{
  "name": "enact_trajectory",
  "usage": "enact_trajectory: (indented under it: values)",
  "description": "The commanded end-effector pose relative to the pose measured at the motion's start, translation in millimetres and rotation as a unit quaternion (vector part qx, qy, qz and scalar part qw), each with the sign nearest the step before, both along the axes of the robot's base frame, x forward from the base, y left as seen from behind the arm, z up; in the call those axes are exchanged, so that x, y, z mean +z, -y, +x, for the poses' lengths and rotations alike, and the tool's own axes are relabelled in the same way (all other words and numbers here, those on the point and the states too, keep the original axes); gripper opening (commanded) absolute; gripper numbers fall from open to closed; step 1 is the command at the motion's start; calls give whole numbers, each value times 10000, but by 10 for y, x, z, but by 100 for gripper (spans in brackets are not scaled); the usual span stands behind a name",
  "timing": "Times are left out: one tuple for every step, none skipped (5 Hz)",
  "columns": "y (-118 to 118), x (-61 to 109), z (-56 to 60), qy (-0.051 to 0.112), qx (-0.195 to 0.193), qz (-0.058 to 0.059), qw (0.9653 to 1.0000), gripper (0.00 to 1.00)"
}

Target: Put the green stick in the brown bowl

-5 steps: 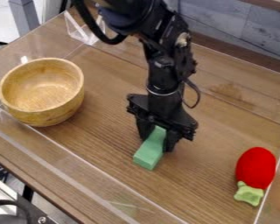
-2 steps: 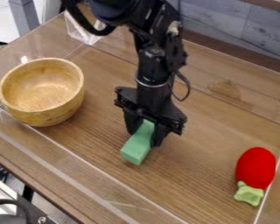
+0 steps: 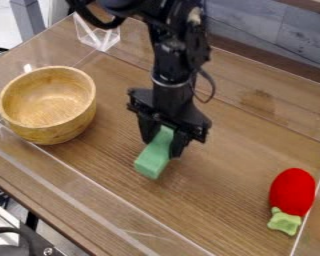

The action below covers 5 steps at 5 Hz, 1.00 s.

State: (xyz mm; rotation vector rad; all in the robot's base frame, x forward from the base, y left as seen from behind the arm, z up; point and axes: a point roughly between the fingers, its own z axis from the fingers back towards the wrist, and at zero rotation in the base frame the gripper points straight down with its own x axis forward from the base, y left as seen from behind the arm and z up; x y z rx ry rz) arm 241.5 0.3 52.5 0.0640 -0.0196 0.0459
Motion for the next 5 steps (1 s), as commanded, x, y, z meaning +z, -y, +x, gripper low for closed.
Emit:
enact_trajectory:
  values:
    - [-65,249,107,348,51,35,9994,0]
    - [-144,341,113,391,130,78,9991,0]
    - [-287,442,129,462,237,130,9986,0]
    - [-482,515,141,510,374,191,9978,0]
    - [-731,548,146,548,486,252,9970,0]
